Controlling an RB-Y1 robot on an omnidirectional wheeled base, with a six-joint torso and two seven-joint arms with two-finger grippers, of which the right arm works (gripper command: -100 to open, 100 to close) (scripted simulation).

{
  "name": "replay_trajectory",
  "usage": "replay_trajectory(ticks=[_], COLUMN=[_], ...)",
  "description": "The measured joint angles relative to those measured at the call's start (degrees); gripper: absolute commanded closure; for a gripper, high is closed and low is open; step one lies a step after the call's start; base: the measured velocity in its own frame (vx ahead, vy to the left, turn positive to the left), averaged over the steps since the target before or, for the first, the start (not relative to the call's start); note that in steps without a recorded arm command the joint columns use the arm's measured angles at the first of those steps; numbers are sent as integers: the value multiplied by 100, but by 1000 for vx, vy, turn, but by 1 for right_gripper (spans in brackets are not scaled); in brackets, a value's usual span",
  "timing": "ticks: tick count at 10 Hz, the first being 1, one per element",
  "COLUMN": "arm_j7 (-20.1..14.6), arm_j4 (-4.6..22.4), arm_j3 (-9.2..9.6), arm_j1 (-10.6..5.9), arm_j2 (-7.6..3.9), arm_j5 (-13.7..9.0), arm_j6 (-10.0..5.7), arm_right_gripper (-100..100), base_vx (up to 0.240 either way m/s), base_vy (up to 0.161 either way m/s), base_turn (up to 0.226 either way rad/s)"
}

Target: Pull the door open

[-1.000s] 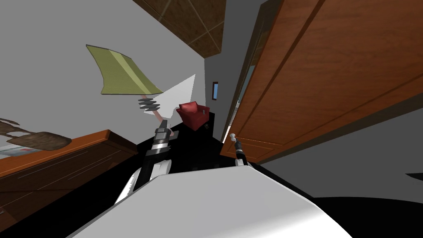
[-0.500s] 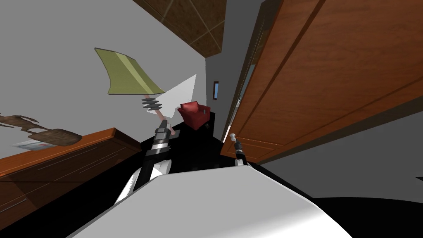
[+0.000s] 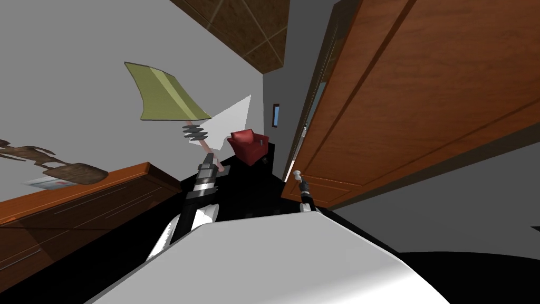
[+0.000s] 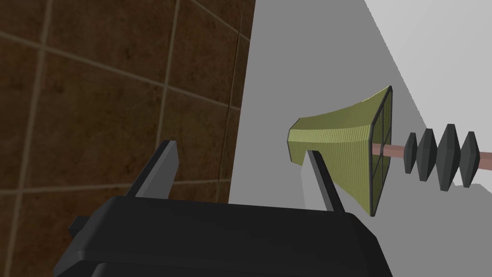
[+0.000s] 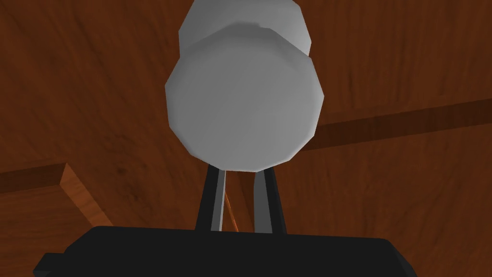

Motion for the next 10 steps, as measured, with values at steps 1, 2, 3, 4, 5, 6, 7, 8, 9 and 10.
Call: replay_trajectory(ticks=[1, 2, 3, 4, 5, 6, 7, 8, 9, 10], arm_j7=[-136, -228, -317, -418, -520, -671, -787, -926, -1051, -1185], arm_j4=[23, 45, 66, 90, 42, 187, 23, -5, 99, 95], arm_j3=[39, 59, 37, 16, -20, -17, 2, 19, 41, 41], arm_j1=[-7, -45, -43, -46, -48, -132, -60, -72, -143, -158], arm_j2=[-16, -7, -11, -15, -23, -18, 60, 112, 129, 154], arm_j5=[-52, -85, -119, -148, -182, -200, -223, -248, -252, -276], arm_j6=[-7, 38, 64, 71, 43, -53, 8, 60, 15, 2], arm_right_gripper=[100, -100, -100, -100, -100, -100, -100, -100, -100, -100], base_vx=[-33, -43, -52, -53, -59, -87, -97, -49, -32, -46], base_vy=[-1, -18, -19, -17, -6, 24, 11, 13, 14, 3], base_turn=[2, 2, 15, 4, 31, 115, 80, 25, 28, 53])
